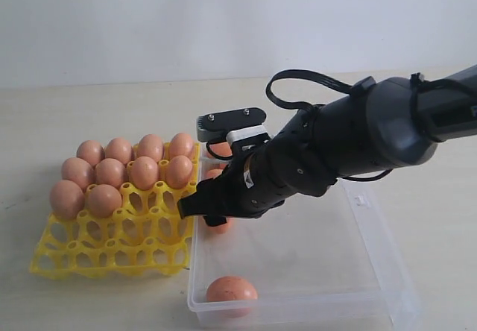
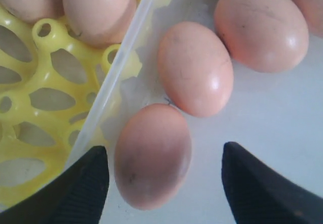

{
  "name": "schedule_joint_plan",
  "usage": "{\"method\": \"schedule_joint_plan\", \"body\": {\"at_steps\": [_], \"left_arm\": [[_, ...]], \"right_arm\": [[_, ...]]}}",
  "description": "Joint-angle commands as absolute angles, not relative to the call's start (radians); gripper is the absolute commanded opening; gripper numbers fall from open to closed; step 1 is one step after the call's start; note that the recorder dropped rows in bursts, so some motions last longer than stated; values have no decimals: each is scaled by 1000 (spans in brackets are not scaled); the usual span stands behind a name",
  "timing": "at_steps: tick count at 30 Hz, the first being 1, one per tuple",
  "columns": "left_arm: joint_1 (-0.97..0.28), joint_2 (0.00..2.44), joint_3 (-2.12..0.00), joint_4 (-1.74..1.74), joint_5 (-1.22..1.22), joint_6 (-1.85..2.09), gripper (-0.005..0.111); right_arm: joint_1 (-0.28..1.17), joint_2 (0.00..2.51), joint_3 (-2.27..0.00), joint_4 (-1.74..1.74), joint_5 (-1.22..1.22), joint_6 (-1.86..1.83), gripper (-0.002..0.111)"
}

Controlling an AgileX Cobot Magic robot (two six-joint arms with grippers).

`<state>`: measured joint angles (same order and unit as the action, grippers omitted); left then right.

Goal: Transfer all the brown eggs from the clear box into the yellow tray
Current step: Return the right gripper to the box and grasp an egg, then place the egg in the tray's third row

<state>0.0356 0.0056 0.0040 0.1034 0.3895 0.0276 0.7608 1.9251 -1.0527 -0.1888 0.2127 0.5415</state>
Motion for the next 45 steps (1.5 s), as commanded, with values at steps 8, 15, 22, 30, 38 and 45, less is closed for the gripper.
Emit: {"method": "schedule_joint_plan", "body": {"at_steps": [8,15,22,30,38,45], "left_arm": [[30,0,0,101,380,23,0],[30,0,0,101,380,23,0],[30,0,0,101,380,23,0],[30,0,0,101,380,23,0],[30,0,0,101,380,23,0],[30,0,0,101,380,23,0]], "right_arm": [[739,1964,-1054,-221,104,539,62],[736,2001,-1054,-221,50,535,62],[731,2023,-1054,-221,31,535,36],[746,1785,-1054,-184,17,286,0],[815,1999,-1060,-272,-703,210,0],[815,2093,-1067,-272,-664,230,0]]}}
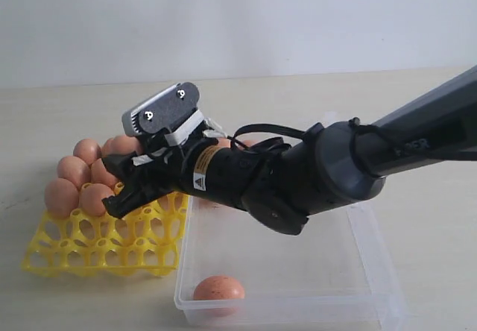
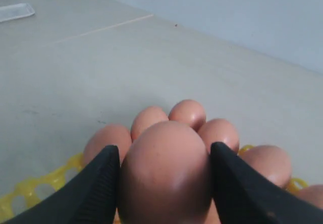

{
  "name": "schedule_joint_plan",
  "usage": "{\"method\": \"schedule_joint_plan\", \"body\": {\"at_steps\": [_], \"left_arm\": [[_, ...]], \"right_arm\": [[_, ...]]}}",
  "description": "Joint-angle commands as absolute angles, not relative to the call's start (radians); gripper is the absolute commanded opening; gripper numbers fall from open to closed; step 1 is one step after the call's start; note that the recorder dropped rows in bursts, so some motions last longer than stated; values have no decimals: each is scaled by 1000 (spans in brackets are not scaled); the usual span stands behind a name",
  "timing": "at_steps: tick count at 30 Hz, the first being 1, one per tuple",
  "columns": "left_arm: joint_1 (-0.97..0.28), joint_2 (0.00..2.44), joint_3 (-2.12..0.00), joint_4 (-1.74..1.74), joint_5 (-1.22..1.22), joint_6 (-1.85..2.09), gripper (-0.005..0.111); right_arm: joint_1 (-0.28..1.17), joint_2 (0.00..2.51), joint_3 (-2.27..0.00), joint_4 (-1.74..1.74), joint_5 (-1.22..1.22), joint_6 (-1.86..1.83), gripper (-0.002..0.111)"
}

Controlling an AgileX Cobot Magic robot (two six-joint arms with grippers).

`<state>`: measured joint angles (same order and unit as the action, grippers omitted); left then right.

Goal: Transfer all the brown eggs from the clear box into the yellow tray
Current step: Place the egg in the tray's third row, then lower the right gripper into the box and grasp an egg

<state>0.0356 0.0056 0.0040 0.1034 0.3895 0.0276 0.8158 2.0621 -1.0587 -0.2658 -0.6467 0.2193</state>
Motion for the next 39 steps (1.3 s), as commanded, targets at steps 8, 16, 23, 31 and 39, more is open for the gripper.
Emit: {"method": "schedule_joint_plan", "body": {"at_steps": [8,16,23,31,39], "left_arm": [[30,0,0,101,380,23,0],[30,0,0,101,380,23,0],[30,0,0,101,380,23,0],[30,0,0,101,380,23,0],[30,0,0,101,380,23,0]], "right_arm": [[815,2123,-1075,-289,-688,286,0],[815,2172,-1176,-374,-559,432,1],[815,2178,-1193,-379,-521,474,35],[815,2124,-1193,-377,-396,487,65],[815,1786,-1193,-395,230,356,39]]}}
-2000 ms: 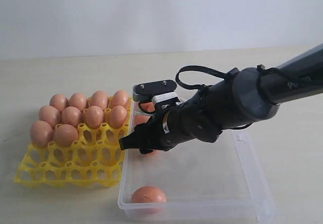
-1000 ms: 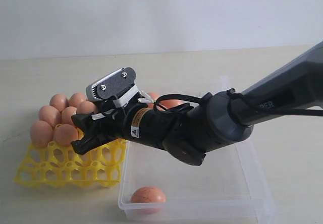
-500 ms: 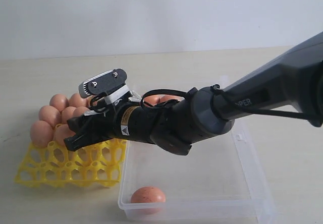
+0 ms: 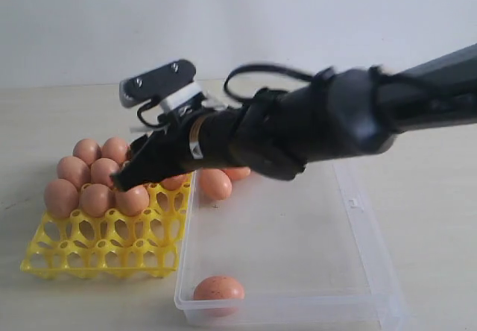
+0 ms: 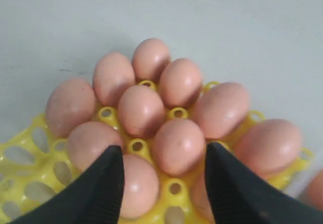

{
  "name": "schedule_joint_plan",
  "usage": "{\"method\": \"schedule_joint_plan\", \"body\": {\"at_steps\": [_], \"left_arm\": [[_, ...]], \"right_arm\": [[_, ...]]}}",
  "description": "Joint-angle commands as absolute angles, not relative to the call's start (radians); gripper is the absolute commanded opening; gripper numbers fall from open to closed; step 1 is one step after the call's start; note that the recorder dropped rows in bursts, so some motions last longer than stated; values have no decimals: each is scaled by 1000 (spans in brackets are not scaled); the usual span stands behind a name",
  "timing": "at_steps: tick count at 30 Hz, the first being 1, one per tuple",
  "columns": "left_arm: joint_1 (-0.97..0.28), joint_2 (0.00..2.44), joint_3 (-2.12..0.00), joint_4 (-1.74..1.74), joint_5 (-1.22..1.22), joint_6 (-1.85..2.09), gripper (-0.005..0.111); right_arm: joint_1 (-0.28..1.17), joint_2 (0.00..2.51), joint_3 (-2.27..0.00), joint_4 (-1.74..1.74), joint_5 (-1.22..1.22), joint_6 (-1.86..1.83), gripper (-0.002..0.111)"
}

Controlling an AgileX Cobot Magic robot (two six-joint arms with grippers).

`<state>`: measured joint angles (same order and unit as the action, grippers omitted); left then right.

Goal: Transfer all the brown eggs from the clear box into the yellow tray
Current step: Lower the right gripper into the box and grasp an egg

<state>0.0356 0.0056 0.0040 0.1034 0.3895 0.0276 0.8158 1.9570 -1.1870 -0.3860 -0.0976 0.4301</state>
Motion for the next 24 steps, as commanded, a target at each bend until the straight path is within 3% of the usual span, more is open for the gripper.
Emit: {"method": "schedule_joint_plan", "body": {"at_steps": [1,6,10,17,24], "left_arm": [[30,0,0,101,380,23,0],[30,0,0,101,380,23,0],[30,0,0,101,380,23,0],[30,0,0,101,380,23,0],[30,0,0,101,380,23,0]], "right_arm": [[815,1744,-1193,-395,340,330,39],[815,1641,-1193,-256,800,63,50],[790,1641,-1193,-21,933,-216,62],[770,1698,-1193,21,566,-196,62],[713,1816,-1193,16,504,-180,62]]}}
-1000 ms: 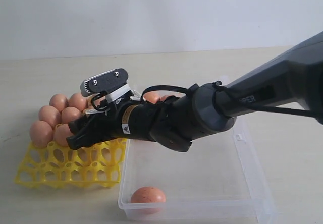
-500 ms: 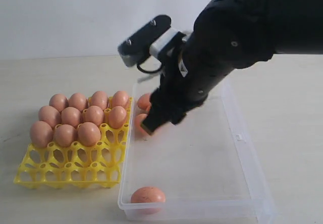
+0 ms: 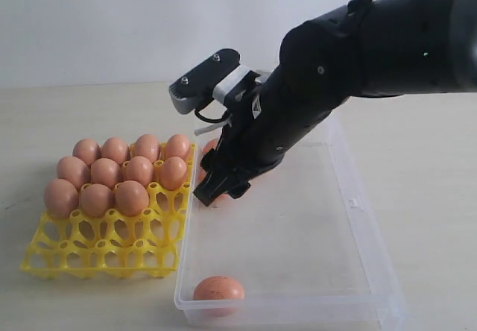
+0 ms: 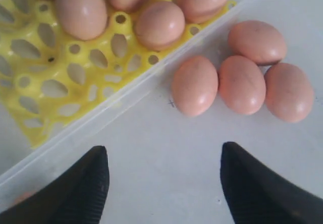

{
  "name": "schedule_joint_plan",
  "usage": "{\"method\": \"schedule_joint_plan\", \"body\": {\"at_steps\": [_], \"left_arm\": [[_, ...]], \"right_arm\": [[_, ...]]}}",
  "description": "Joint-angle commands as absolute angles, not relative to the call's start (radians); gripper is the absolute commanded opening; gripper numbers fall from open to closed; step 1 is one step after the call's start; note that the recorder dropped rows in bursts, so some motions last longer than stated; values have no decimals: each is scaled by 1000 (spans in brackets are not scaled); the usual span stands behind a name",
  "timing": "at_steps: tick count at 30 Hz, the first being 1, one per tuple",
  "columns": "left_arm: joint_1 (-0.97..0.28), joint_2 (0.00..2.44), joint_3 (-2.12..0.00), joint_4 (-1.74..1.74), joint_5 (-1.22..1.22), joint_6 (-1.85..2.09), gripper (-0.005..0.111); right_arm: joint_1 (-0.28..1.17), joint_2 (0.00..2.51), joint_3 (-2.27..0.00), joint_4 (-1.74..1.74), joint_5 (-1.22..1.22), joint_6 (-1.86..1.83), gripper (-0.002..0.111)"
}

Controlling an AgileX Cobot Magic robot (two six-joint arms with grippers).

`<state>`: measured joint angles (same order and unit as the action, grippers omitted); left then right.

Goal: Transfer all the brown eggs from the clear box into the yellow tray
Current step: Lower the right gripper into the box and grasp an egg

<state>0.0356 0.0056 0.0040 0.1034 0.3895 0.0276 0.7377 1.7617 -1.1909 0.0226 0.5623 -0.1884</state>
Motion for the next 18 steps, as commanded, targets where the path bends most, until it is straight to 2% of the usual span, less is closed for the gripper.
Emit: {"method": "schedule_joint_plan", "body": {"at_steps": [1,8,18], "left_arm": [[30,0,0,101,380,23,0],[30,0,0,101,380,23,0],[30,0,0,101,380,23,0]], "right_arm": [[707,1830,-1193,8,480,-180,62],[695,1900,-1193,-70,367,-180,62],[695,1941,-1193,0,315,-183,62]]}}
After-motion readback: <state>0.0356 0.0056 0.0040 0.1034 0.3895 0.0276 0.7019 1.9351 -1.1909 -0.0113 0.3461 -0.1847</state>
